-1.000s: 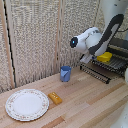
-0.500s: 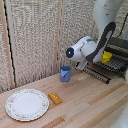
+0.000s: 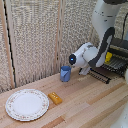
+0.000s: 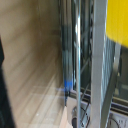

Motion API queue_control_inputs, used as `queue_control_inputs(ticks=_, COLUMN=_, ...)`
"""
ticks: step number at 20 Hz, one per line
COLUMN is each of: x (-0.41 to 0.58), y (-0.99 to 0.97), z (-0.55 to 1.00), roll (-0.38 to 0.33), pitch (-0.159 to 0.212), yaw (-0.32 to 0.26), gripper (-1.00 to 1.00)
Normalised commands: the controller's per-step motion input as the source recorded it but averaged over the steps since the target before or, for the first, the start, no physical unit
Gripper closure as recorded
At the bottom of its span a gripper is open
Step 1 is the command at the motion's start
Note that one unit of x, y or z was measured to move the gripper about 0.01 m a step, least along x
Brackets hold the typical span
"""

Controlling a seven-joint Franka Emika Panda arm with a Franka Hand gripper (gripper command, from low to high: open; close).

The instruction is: Please reach out your grabber to the yellow dish. Tenderly grip the yellow dish using your grabber. Set the yellow dish on the baking sheet. Posit your grabber on the rim of the baking sheet carrying the yellow dish. Mindfully slide the baking sheet with the yellow dish into the oven. Let go of your grabber's hold on the baking sheet's edge when it is entirely in the oven.

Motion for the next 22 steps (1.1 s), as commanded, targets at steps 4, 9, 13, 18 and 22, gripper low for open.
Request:
queue_control_inputs(ticks=4, x=-0.059, y=-0.36, z=0.2, roll=0.006, pitch=0.12, yaw=-0.056, gripper=-1.0)
queue_control_inputs(ticks=9, x=0.0, y=-0.25, z=0.32, roll=0.02, pitch=0.187, yaw=-0.034, gripper=-1.0)
queue_control_inputs(ticks=13, x=0.019, y=-0.26, z=0.31, roll=0.01, pitch=0.198, yaw=-0.012, gripper=-1.0)
queue_control_inputs(ticks=18, x=0.074, y=-0.15, z=0.12, roll=-0.002, pitch=0.109, yaw=-0.002, gripper=1.0)
queue_control_inputs(ticks=22, x=0.0, y=-0.15, z=0.0, roll=0.0, pitch=-0.021, yaw=-0.003, gripper=1.0)
